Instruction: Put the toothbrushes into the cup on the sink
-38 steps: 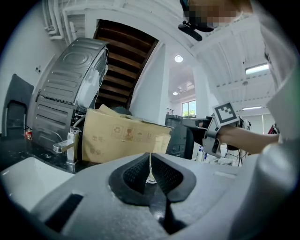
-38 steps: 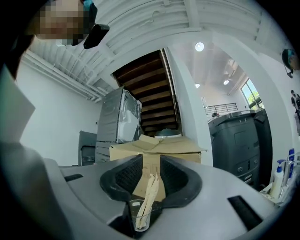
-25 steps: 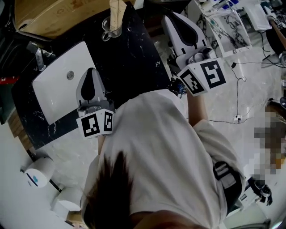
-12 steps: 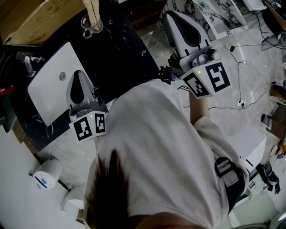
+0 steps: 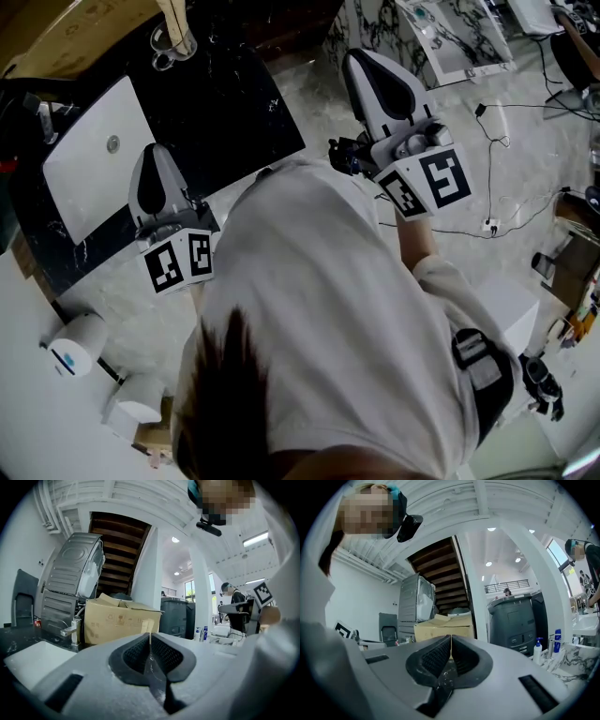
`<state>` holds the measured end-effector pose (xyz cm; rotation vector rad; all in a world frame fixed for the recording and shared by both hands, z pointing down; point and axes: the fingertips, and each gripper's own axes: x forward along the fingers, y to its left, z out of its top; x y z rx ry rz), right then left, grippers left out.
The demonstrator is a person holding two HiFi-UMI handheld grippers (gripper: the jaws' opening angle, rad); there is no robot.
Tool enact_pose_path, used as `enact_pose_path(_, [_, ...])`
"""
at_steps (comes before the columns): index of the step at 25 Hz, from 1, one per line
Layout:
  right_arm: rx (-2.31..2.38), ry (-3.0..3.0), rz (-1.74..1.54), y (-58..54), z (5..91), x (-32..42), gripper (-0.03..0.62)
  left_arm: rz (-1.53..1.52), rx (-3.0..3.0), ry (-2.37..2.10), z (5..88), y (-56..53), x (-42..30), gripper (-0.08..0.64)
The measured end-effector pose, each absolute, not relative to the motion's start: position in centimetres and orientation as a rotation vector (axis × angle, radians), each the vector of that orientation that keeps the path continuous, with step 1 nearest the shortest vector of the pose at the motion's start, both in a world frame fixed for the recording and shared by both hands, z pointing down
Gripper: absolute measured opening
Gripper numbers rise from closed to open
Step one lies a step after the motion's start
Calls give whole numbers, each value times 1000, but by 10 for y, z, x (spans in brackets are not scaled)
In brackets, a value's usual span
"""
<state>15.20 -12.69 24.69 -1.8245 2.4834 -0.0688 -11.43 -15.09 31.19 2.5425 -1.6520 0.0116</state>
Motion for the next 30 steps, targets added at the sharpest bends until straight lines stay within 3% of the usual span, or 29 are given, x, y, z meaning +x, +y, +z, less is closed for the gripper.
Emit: enact_pose_path(30, [-1761,2551,-175,25,295,273,17,1,2416,-1820,320,28,-5,25])
